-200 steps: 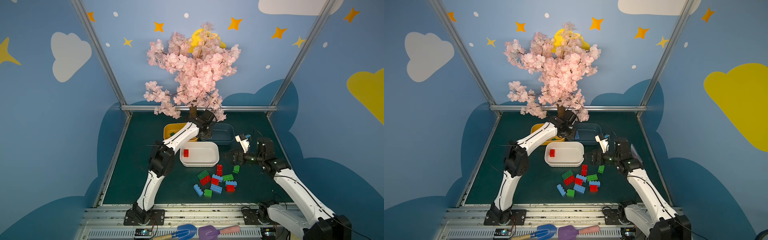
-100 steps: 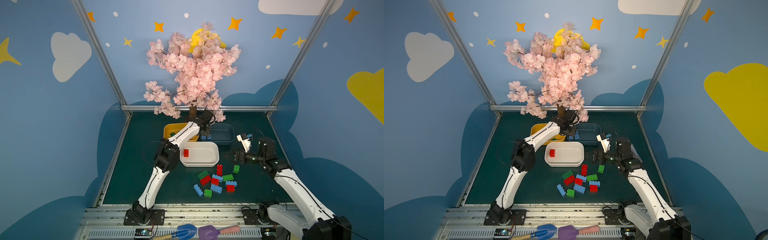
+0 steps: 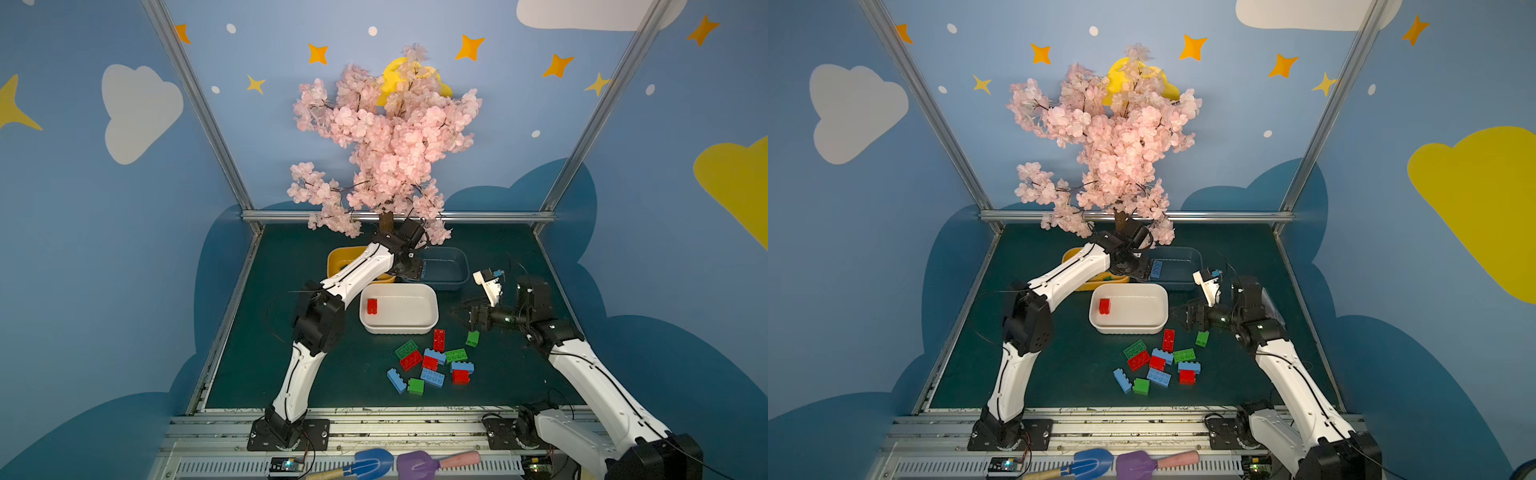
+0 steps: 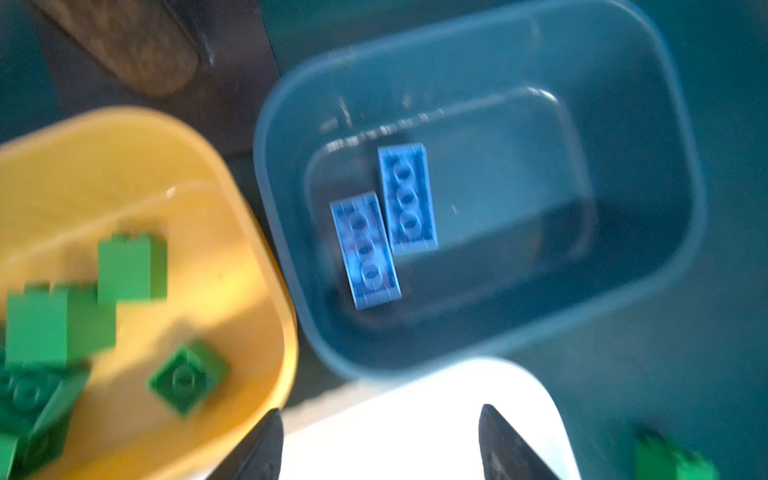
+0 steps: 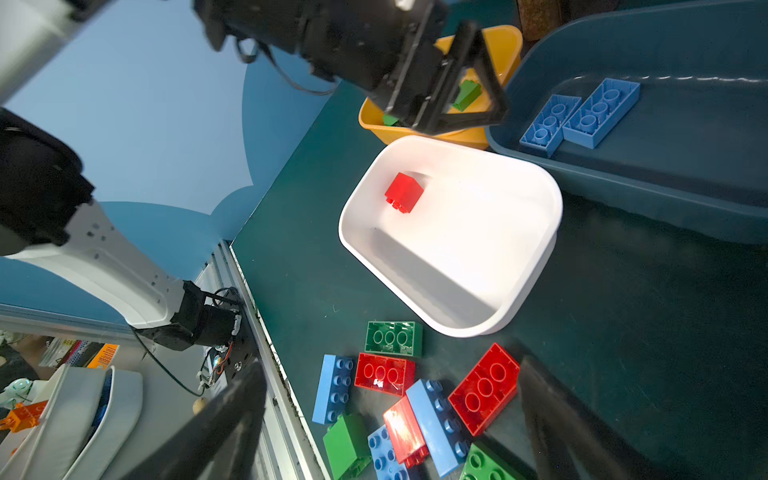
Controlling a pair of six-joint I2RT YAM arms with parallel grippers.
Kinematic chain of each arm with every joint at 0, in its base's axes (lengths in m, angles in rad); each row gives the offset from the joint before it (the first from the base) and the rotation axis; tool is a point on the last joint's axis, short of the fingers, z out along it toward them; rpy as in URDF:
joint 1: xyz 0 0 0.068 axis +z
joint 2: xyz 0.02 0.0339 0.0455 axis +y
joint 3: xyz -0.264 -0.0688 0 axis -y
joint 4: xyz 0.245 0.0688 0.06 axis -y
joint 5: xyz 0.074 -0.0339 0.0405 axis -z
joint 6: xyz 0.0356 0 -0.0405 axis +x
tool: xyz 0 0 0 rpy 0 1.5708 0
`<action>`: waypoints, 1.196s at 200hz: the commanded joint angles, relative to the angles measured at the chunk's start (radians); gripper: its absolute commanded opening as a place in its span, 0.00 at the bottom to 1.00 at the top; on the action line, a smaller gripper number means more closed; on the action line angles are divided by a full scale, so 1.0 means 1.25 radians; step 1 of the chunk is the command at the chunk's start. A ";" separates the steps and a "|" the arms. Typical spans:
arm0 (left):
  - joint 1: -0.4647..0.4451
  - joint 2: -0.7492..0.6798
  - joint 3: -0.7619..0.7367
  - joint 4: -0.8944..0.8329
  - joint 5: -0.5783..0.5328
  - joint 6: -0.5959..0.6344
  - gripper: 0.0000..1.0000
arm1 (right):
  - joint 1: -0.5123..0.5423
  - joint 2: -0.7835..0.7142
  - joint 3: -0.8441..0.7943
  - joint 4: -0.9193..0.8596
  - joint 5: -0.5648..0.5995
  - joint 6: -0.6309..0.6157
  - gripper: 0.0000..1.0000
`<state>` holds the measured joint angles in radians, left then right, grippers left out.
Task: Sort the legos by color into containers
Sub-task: 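Return the left gripper to the pile and grasp another blue brick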
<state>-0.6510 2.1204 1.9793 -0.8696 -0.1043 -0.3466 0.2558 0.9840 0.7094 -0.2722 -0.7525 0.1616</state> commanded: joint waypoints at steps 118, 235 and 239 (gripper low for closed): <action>-0.315 -0.451 -0.699 0.021 0.026 -0.610 0.75 | 0.003 -0.015 -0.045 0.015 -0.066 0.012 0.93; -0.330 -0.327 -0.774 0.141 0.066 -0.727 0.46 | 0.005 -0.042 -0.073 0.013 -0.069 0.005 0.93; -0.329 -0.328 -0.776 0.141 0.065 -0.729 0.43 | 0.005 -0.042 -0.074 0.013 -0.069 0.004 0.93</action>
<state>-1.0561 1.7023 1.0321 -0.7128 -0.0383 -1.2232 0.2581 0.9417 0.6273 -0.2588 -0.8284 0.1764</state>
